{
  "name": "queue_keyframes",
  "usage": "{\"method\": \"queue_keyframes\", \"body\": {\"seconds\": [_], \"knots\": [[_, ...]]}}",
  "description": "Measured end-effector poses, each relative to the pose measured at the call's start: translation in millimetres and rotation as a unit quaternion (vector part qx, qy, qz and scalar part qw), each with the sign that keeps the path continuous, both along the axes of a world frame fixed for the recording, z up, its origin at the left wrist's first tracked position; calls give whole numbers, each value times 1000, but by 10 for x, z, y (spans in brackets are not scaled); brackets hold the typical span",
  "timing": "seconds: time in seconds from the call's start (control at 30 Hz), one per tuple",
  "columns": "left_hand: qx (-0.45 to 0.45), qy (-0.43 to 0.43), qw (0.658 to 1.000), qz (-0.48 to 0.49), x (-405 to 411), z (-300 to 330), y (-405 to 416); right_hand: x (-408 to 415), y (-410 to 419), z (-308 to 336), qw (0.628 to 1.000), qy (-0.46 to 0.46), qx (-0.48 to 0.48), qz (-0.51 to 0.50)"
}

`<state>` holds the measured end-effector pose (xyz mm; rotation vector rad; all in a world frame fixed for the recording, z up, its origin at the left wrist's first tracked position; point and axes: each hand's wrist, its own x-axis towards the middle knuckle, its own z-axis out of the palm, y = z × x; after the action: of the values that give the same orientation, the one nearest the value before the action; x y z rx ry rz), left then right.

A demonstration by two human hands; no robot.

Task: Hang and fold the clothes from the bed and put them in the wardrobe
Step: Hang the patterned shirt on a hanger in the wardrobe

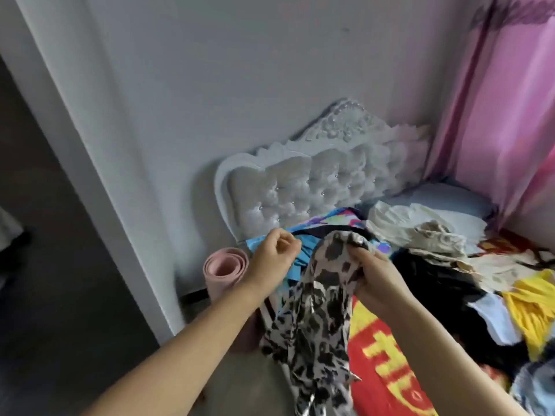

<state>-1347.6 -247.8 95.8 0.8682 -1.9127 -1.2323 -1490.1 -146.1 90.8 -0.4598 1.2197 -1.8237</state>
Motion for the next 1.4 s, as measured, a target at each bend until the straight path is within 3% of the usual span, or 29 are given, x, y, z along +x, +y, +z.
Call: {"method": "queue_keyframes", "body": {"seconds": [0.03, 0.13, 0.27, 0.3, 0.37, 0.43, 0.47, 0.5, 0.53, 0.6, 0.63, 0.77, 0.87, 1.0, 1.07, 1.13, 1.27, 1.4], "knots": [[-2, -58, 998, 23, 160, -130, -11, 88, -91, 26, 999, -28, -13, 11], [35, -216, 975, -34, 605, -524, 88, 418, -353, 165, 994, -68, -58, 62], [79, -247, 966, -11, 1046, -788, 93, 901, -620, 412, 984, -73, -99, 125], [104, -241, 965, 17, 1138, -796, 36, 1004, -678, 464, 983, -66, -103, 135], [174, -141, 968, 111, 1372, -720, -131, 1169, -764, 539, 983, -28, -101, 148], [219, -63, 957, 180, 1711, -596, -341, 1314, -823, 570, 981, 110, -48, 150], [213, -62, 957, 188, 1908, -525, -469, 1386, -852, 561, 960, 232, 0, 155], [198, -63, 959, 193, 2103, -420, -599, 1463, -893, 531, 911, 369, 68, 173], [166, -75, 963, 199, 2286, -304, -728, 1565, -948, 496, 836, 492, 133, 203], [84, -112, 969, 202, 2582, -45, -943, 1911, -1075, 431, 708, 625, 209, 255], [54, -120, 972, 192, 2692, 87, -1005, 2123, -1164, 389, 676, 653, 216, 263], [-78, -198, 970, 117, 3074, 417, -1132, 3097, -1606, 295, 677, 660, 145, 290], [-140, -219, 956, 138, 3481, 582, -1271, 3577, -1913, 334, 670, 684, 136, 253], [-213, -331, 895, 208, 4155, 649, -1551, 3806, -2272, 460, 672, 703, 126, 198], [-236, -372, 863, 246, 4470, 639, -1692, 3895, -2481, 574, 647, 735, 107, 172], [-231, -373, 854, 279, 4755, 637, -1848, 4000, -2710, 685, 620, 759, 99, 171], [-232, -341, 837, 359, 5206, 772, -2292, 4247, -3216, 867, 615, 763, 89, 179], [-225, -251, 838, 428, 5524, 942, -2950, 4483, -3759, 933, 609, 750, 135, 221]]}}
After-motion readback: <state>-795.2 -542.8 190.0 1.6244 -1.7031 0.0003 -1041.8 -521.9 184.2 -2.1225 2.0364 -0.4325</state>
